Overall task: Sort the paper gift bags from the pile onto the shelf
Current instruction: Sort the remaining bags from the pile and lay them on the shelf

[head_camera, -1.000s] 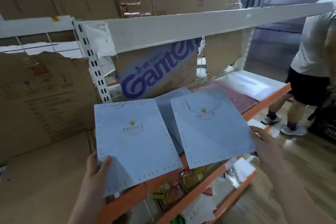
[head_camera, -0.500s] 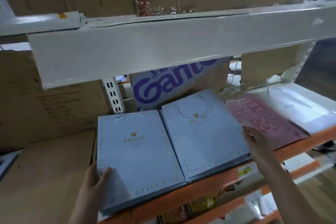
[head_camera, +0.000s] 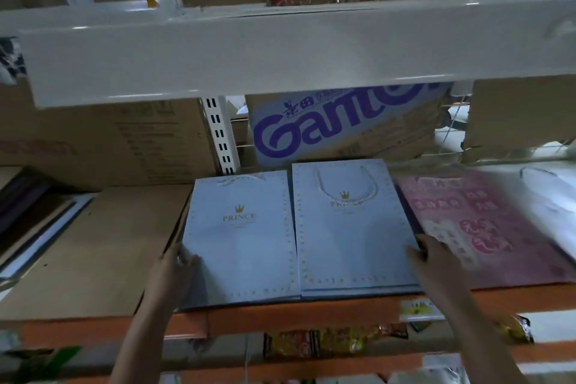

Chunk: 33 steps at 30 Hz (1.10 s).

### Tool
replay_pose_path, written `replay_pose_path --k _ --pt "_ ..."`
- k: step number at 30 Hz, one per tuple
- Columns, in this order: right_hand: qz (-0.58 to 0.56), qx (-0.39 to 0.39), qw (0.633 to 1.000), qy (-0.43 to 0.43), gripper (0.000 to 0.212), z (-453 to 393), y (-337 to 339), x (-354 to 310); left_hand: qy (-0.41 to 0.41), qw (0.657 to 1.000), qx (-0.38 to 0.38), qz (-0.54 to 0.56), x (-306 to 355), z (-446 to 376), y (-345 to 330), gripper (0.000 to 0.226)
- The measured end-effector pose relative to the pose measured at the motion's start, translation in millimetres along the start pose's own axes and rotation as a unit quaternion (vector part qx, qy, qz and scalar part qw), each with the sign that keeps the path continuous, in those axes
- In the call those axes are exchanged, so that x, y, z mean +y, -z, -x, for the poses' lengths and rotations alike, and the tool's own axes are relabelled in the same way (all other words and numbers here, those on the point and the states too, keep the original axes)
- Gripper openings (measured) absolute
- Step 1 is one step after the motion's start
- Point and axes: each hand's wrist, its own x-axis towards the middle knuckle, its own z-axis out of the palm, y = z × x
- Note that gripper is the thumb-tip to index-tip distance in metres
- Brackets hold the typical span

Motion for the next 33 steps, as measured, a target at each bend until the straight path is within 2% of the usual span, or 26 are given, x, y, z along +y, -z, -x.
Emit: replay_pose_path --k 2,4,7,13,16,22,26,29,33 --pt "-0.001 -0.025 1.0 -0.003 0.045 -4 0 -2 -0.011 1.0 0.009 0.007 4 2 0 0.015" --pt "0.001 -0.041 0.999 0.008 0.043 -8 3 -7 -0.007 1.0 0.019 0.017 6 3 0 0.03" --pt "0.006 -0.068 0.998 0.01 0.041 -13 6 -13 0.01 1.0 0.02 0.009 9 4 2 0.018" --pt "-0.012 -0.092 0.995 0.048 0.035 -10 -4 -25 0.048 0.998 0.018 -0.046 -3 -2 7 0.029" --pt "-0.015 -0.098 0.993 0.061 0.036 -6 -12 -28 0.035 0.998 0.032 -0.05 -9 -3 9 0.015" --pt "0.02 -0.108 0.99 0.088 0.035 -6 -12 -31 0.024 0.998 0.039 -0.05 -17 -4 13 0.014" --pt "0.079 -0.062 0.989 0.112 0.032 -11 -5 -38 0.017 0.998 0.05 -0.037 -11 2 33 0.037" --pt "0.126 -0.02 0.98 0.152 0.033 -8 -11 -59 -0.027 0.993 0.074 -0.084 -9 9 55 0.038" --pt "0.153 -0.017 0.959 0.238 0.039 12 -42 -107 -0.09 0.979 0.106 -0.146 -16 18 92 0.035"
